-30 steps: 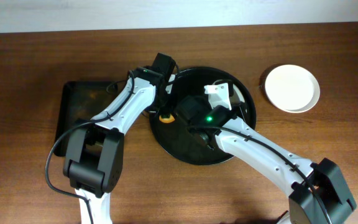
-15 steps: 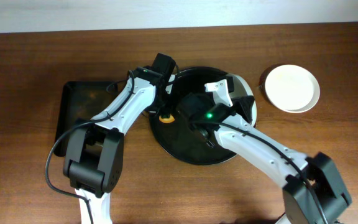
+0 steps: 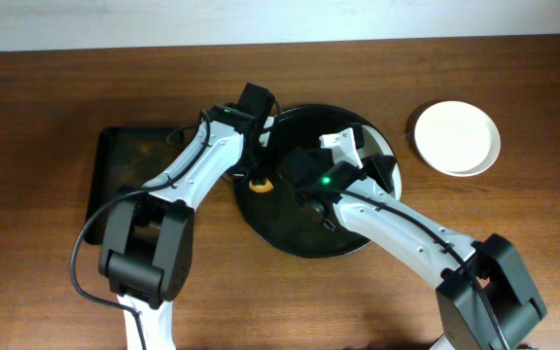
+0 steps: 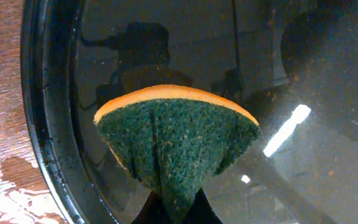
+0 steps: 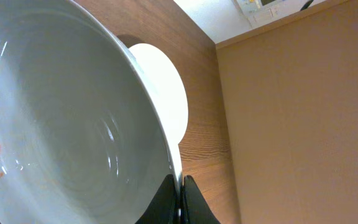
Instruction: Clean dirty plates on tray and stack at the side
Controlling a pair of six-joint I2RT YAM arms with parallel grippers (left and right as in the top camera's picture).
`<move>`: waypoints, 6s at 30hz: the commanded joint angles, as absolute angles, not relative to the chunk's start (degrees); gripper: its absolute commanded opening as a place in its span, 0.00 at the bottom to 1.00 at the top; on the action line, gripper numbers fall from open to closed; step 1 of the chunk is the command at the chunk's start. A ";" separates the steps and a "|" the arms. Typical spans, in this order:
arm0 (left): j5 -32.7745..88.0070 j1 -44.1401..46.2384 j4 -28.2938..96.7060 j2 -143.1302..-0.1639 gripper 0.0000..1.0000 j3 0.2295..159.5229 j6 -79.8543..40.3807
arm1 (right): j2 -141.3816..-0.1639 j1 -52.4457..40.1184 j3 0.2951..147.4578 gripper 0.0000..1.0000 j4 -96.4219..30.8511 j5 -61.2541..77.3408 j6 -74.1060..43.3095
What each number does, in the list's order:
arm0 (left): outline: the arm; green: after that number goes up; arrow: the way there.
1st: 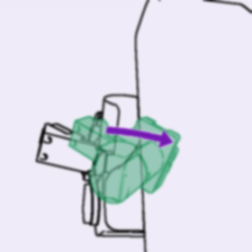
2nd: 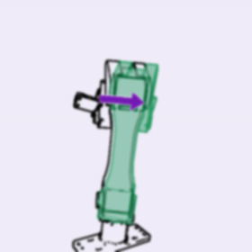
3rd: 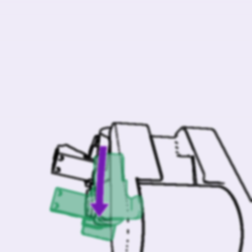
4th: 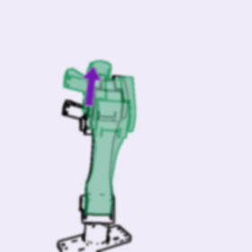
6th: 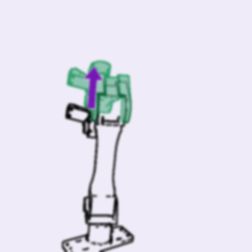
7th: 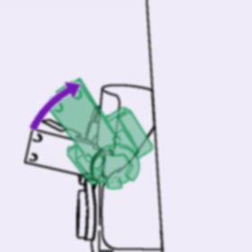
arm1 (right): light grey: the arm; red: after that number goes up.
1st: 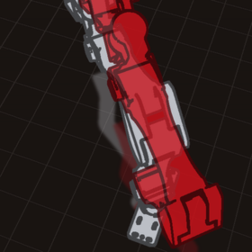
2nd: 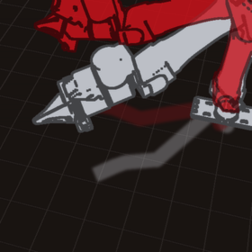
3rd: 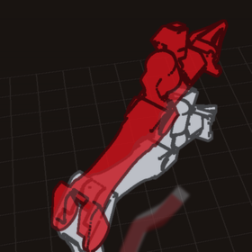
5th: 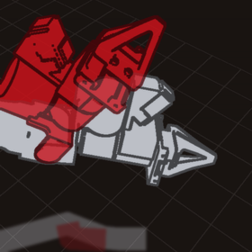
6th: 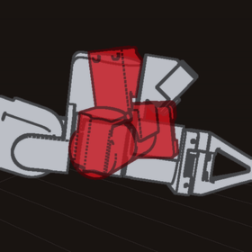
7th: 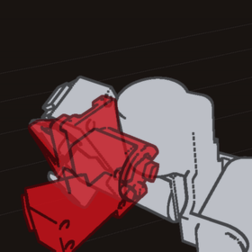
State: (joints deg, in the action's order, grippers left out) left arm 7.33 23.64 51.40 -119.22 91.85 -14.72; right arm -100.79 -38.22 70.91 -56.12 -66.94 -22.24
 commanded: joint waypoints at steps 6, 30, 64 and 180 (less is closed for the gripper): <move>8.21 23.46 51.24 -117.38 0.00 92.84 -14.00 | -98.83 -36.34 72.88 0.04 -55.75 -54.17 -22.70; 8.19 23.46 51.09 -117.38 0.00 92.84 -14.00 | -97.62 -29.21 74.24 0.04 -55.51 -37.60 -22.76; 9.69 23.46 51.68 -117.38 0.00 92.84 -14.00 | -100.05 -14.90 93.17 0.04 -75.02 -14.63 -21.43; 55.20 29.56 34.06 -123.13 0.00 92.82 -19.88 | -97.43 -29.23 96.66 0.04 -73.71 -39.92 -25.98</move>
